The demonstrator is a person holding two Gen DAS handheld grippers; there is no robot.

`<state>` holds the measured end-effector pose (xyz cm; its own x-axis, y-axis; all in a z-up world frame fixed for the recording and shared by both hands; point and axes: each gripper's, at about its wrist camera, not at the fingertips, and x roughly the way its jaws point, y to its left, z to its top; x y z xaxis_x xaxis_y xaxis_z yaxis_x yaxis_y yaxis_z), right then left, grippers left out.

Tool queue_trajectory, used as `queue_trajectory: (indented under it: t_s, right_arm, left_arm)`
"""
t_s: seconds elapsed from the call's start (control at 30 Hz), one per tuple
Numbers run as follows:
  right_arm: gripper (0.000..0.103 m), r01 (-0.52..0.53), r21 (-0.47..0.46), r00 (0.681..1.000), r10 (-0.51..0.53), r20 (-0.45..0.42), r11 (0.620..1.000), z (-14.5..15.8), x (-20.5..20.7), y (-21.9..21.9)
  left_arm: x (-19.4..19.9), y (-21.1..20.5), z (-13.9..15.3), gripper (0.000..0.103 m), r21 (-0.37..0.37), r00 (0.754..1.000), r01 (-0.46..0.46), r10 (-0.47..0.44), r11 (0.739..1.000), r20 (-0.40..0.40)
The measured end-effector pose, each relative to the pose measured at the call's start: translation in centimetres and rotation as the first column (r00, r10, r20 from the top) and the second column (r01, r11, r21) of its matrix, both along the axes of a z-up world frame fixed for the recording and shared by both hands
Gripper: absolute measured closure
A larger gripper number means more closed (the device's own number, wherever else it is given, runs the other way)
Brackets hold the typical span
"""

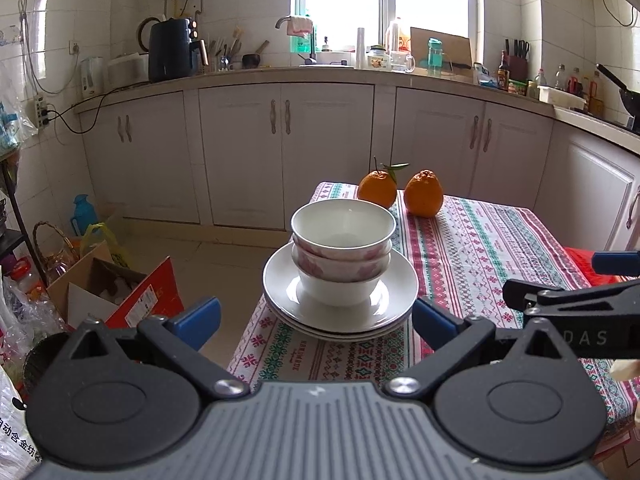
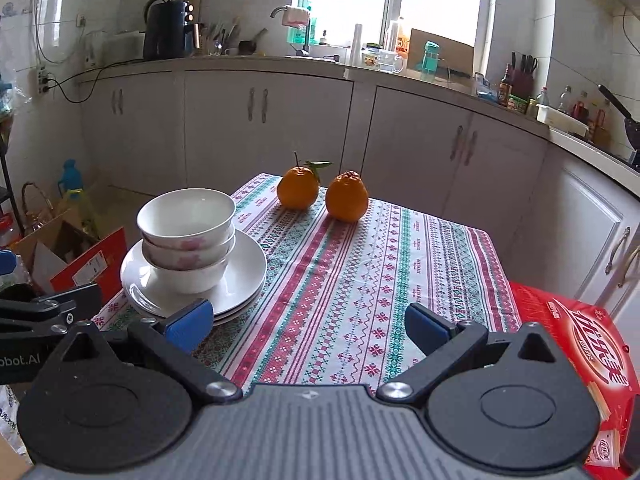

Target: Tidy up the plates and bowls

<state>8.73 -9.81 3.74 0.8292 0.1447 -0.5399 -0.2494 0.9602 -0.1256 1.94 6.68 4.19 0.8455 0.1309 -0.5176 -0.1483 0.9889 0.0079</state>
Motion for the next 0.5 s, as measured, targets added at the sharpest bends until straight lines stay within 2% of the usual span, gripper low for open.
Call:
queue_trajectory:
  t_s: [0.5]
  right_arm:
    - [0.000,0.013,-0.002,1.000,-0.013,0.011,1.000,0.06,-0.20,0.12]
  left_arm:
    - [0.09,-0.13,0.11,0.002,0.001,1.000,-0.010,0.010,1.000,-0.002]
